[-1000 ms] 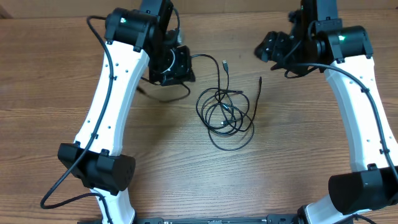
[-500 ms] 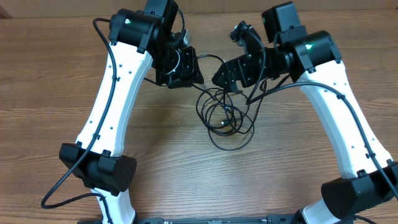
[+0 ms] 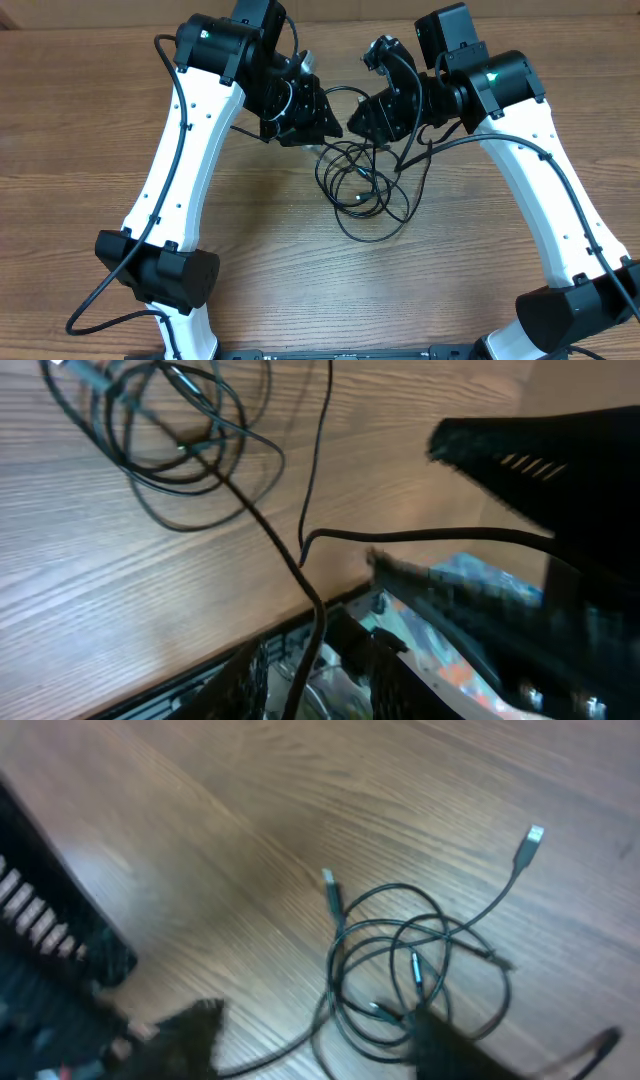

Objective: Untangle cables

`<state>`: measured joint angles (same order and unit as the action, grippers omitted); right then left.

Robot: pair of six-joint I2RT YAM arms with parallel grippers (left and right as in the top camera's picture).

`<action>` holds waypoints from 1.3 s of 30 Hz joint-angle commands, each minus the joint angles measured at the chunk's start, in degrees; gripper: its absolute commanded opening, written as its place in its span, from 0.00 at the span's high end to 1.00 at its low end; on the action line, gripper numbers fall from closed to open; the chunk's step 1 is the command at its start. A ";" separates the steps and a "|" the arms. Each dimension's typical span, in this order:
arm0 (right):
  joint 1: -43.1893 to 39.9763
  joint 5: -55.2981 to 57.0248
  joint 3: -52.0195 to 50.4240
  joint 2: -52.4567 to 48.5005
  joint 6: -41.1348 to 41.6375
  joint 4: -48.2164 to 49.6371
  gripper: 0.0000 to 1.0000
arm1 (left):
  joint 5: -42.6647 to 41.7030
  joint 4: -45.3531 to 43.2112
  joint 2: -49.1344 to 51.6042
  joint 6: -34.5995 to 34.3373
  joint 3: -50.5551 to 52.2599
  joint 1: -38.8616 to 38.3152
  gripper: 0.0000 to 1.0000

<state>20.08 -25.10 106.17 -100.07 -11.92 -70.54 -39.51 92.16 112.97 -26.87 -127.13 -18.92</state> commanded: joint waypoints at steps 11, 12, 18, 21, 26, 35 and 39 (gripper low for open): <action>-0.50 5.77 1.62 -0.92 15.21 2.10 0.96 | 8.46 1.77 0.17 0.07 -0.83 4.28 0.86; -0.70 5.79 2.40 -0.63 16.37 2.10 0.96 | 9.73 2.03 0.17 0.07 -0.83 4.22 0.79; -2.89 5.77 12.31 2.34 24.30 2.12 0.96 | 13.18 2.51 0.17 0.09 -0.83 3.91 0.59; -3.96 5.75 17.09 3.54 28.06 2.32 0.96 | 13.18 2.51 0.17 0.11 -0.83 3.89 0.26; -4.72 5.77 23.04 4.96 31.87 4.83 0.96 | 13.14 2.51 0.17 0.76 -0.83 3.87 0.00; -4.72 5.84 23.71 5.62 43.39 16.31 0.96 | 13.11 3.15 0.17 3.32 -0.83 2.12 0.00; -4.72 7.67 23.71 5.62 48.43 21.03 0.96 | 13.16 3.10 0.17 6.27 -0.83 0.39 0.00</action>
<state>15.73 -19.64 128.77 -94.98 29.95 -51.07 -26.89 95.15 112.97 -24.62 -127.13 -16.71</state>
